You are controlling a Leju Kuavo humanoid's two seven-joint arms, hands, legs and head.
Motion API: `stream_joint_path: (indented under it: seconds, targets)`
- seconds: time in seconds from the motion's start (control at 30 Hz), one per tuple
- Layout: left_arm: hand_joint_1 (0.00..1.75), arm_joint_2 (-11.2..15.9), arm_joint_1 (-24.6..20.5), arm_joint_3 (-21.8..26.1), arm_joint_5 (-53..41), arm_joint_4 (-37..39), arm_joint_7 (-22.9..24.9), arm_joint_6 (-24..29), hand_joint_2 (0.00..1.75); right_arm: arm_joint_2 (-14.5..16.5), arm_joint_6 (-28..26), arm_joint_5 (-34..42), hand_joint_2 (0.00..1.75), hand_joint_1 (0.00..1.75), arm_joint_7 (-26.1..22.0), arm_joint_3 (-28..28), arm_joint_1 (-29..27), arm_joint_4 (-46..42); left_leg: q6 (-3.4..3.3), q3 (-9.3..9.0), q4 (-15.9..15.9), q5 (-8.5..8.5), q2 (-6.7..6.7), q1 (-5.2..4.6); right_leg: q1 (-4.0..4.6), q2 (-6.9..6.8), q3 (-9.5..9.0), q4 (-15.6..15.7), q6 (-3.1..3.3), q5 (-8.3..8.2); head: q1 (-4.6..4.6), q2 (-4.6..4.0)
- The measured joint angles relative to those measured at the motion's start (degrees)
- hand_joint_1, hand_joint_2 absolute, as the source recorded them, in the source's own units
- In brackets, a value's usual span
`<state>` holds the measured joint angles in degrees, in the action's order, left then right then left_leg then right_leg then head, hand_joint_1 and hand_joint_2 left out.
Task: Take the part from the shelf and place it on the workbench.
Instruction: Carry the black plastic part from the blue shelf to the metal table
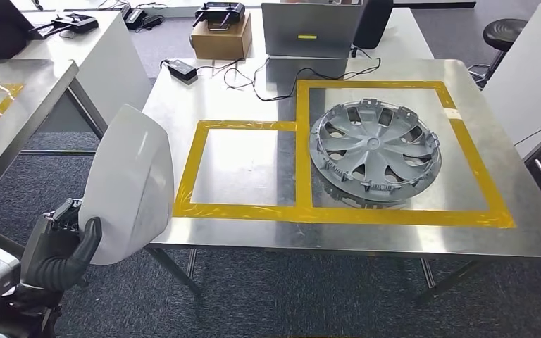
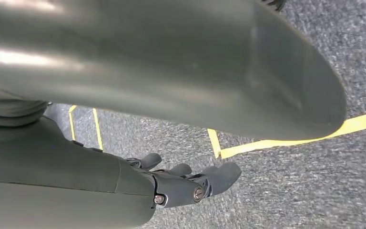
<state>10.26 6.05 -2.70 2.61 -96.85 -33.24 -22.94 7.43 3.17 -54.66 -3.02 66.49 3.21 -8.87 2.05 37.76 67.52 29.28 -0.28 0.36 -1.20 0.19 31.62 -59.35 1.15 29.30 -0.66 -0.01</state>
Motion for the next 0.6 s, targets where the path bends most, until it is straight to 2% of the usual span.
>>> stream_joint_path:
  seconds: [0.03,0.07,0.1,0.23,0.27,0.3,0.37,0.4,0.43,0.47,0.5,0.53,0.57,0.6]
  targets:
    - [1.75,0.0,0.0,0.0,0.0,-0.1,0.0,0.0,1.75,0.0,0.0,0.0,0.00,0.00,0.0,0.0,0.0,0.0,-0.27,-1.63,-3.8,-1.60,0.03,-0.13,0.09,0.04,-0.31,0.0,-0.22,0.29,0.00,-0.01]
    - [1.75,0.0,0.0,0.0,-0.1,-0.2,0.0,0.0,1.75,0.0,0.0,0.0,0.00,0.00,0.0,0.0,0.0,0.0,-0.57,-2.87,-6.5,-2.49,0.04,-0.24,0.15,0.05,-0.47,0.0,-0.50,0.51,0.01,-0.01]
    - [1.75,0.0,0.0,0.0,-0.1,-0.3,0.0,0.1,1.75,0.0,0.0,0.0,0.00,0.00,0.0,0.0,0.1,0.0,-0.85,-3.45,-7.9,-2.57,0.02,-0.38,0.21,0.06,-0.50,0.0,-0.81,0.66,0.01,-0.01]
    - [1.75,0.0,0.1,-0.1,-0.3,-0.6,0.0,0.1,1.75,0.0,0.0,0.0,0.00,0.00,-0.1,0.0,0.2,0.0,-2.07,-4.06,-8.7,-2.33,-0.13,-0.26,0.16,-0.07,-0.45,-0.7,-2.18,1.38,0.12,-0.02]
    - [1.75,0.0,0.1,-0.1,-0.3,-0.7,0.0,0.1,1.75,0.0,0.0,-0.1,0.00,0.00,-0.1,0.0,0.2,0.0,-2.38,-4.33,-9.0,-2.35,-0.08,-0.11,0.17,-0.08,0.41,-2.5,-2.44,2.34,0.18,-0.01]
    - [1.75,-0.1,0.1,-0.1,-0.3,-0.8,0.0,0.1,1.75,0.0,0.0,-0.1,0.00,0.00,-0.2,0.0,0.2,0.0,-2.63,-4.52,-9.2,-2.28,-0.02,-0.04,0.15,-0.08,2.01,-5.6,-2.62,3.68,0.26,-0.01]
    - [1.75,-0.2,0.2,-0.1,-0.3,-0.8,0.1,0.2,1.75,-0.1,0.0,-0.2,0.00,0.00,-0.2,0.0,0.1,0.0,-2.96,-4.66,-9.2,-2.01,0.04,-0.05,0.20,-0.07,6.35,-12.7,-2.86,6.17,0.39,-0.01]
    - [1.75,-0.3,0.2,-0.1,-0.4,-0.8,0.1,0.2,1.75,-0.1,0.0,-0.2,0.00,0.00,-0.2,0.0,0.1,0.0,-3.01,-4.76,-9.1,-1.86,0.02,-0.05,0.18,-0.07,7.88,-14.8,-2.92,6.28,0.43,-0.01]
    - [1.75,-0.4,0.2,-0.1,-0.4,-0.8,0.2,0.2,1.75,-0.1,0.0,-0.2,0.00,0.00,-0.2,0.1,0.0,0.0,-2.96,-4.92,-9.0,-1.66,0.00,-0.02,0.15,-0.07,8.40,-14.8,-2.96,5.29,0.46,-0.01]
    - [1.75,-0.5,0.1,-0.1,-0.4,-0.7,0.2,0.2,1.75,-0.1,0.0,-0.3,0.00,0.00,-0.2,0.1,0.0,0.0,-2.83,-5.14,-8.9,-1.41,-0.04,0.03,0.09,-0.08,7.82,-12.7,-2.97,3.34,0.50,0.00]
    - [1.75,-0.6,0.0,-0.1,-0.4,-0.7,0.3,0.2,1.75,-0.1,0.0,-0.3,0.00,0.00,-0.2,0.2,0.0,0.0,-2.61,-5.36,-8.7,-1.08,-0.08,0.10,0.01,-0.10,6.45,-9.1,-2.99,0.99,0.54,0.00]
    - [1.75,-0.7,-0.2,-0.1,-0.4,-0.6,0.4,0.2,1.75,-0.1,0.0,-0.3,0.00,0.00,-0.1,0.2,0.1,0.0,-2.29,-5.48,-8.4,-0.71,-0.11,0.02,-0.01,-0.10,5.01,-5.6,-2.98,-0.63,0.61,0.00]
    - [1.75,-0.7,-0.3,-0.1,-0.4,-0.4,0.5,0.2,1.75,-0.1,0.1,-0.3,0.00,0.00,-0.1,0.2,0.1,0.0,-1.96,-5.50,-8.1,-0.38,-0.19,-0.08,-0.03,-0.06,3.93,-3.0,-2.75,-1.62,0.64,0.01]
    - [1.75,-0.7,-0.5,-0.1,-0.5,-0.2,0.6,0.1,1.75,-0.1,0.1,-0.3,0.00,0.00,0.0,0.2,0.1,0.0,-1.65,-5.48,-7.9,-0.15,-0.26,-0.22,-0.01,-0.02,3.39,-1.6,-2.46,-1.86,0.65,0.01]
